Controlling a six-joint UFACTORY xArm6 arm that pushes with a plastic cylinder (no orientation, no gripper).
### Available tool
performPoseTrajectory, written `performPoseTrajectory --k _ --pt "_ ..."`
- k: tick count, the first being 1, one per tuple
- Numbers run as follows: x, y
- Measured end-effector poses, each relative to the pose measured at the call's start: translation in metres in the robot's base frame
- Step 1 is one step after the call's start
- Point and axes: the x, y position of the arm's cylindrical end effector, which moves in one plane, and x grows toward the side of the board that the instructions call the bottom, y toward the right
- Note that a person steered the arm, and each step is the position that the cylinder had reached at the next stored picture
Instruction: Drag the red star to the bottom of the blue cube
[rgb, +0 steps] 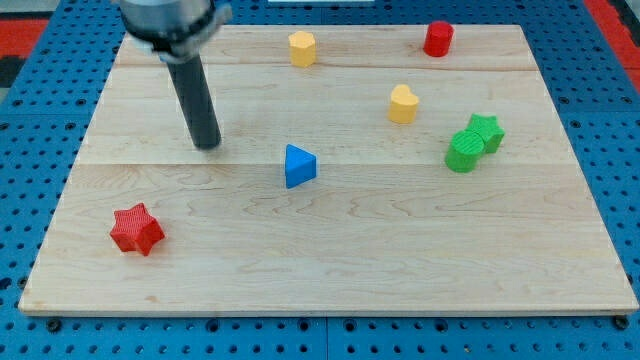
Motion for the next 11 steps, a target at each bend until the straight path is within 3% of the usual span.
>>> performPoseTrajectory --k 1,2,3,5,6,7,8,10,11 --pt "0.087 -0.002" --pt "0.118 0.023" --pt "0.114 -0.045" --pt "0.022 -0.060" --pt "0.090 -0.038" --pt "0.122 -0.080" --pt "0.084 -0.103" --pt "-0.017 -0.055" --pt "-0.012 -0.017"
